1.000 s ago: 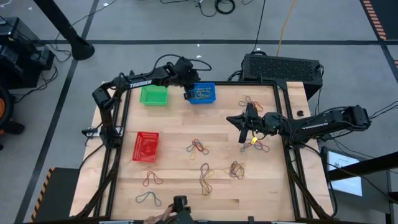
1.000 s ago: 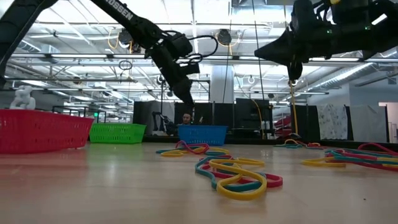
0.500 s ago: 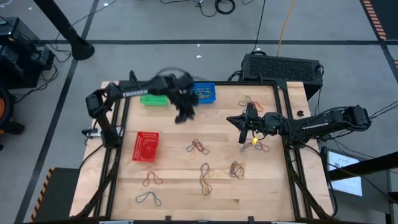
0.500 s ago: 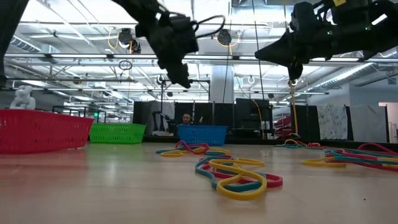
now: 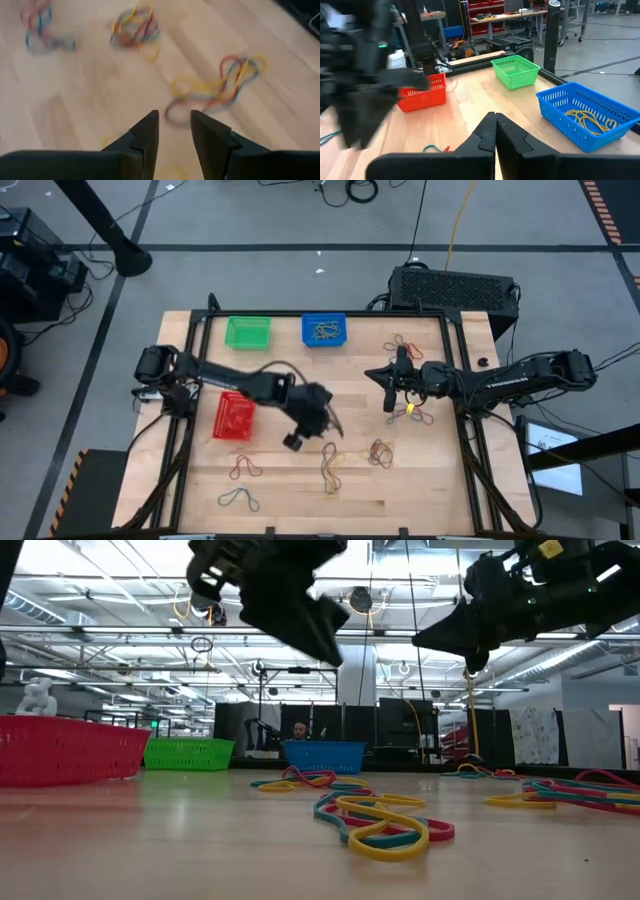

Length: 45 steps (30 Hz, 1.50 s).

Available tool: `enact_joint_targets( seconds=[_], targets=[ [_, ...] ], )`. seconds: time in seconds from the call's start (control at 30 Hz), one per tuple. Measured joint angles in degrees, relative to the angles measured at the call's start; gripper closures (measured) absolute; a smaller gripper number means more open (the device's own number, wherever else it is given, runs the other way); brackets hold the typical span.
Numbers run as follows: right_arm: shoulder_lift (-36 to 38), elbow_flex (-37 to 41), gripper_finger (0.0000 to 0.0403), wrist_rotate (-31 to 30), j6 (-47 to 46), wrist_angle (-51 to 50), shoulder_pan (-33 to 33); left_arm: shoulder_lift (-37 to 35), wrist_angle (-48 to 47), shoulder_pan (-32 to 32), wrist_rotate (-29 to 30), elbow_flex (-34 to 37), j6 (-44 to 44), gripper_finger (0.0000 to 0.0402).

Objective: Sort rubber bands into baskets
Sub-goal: Put the yellow rubber band into the blue bin

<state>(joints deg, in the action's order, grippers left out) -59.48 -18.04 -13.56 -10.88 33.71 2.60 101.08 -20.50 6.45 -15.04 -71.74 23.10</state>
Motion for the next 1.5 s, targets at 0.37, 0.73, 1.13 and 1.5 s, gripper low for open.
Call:
enact_joint_targets(
  seconds=[0.37, 0.73, 1.13, 1.5],
  targets=[
    [0.0, 0.0, 0.0403, 0.0, -4.2, 0.2, 0.0, 6.5, 19.0, 6.0, 8.5, 2.7, -9.1, 0.0281],
    [0.0, 0.0, 0.0403, 0.1, -6.0, 1.3, 0.0, 15.7, 23.3, 8.4, 12.6, 2.0, -11.3, 0.0281],
    [0.0, 0.0, 0.0403, 0.2, -7.5, 1.2, 0.0, 20.0, 22.0, 8.6, 12.2, -0.8, -12.4, 0.0281],
    [0.0, 0.0, 0.0403, 0.2, -8.7, 1.2, 0.0, 19.6, 20.1, 7.2, 14.0, -0.8, -12.3, 0.0281]
  ],
)
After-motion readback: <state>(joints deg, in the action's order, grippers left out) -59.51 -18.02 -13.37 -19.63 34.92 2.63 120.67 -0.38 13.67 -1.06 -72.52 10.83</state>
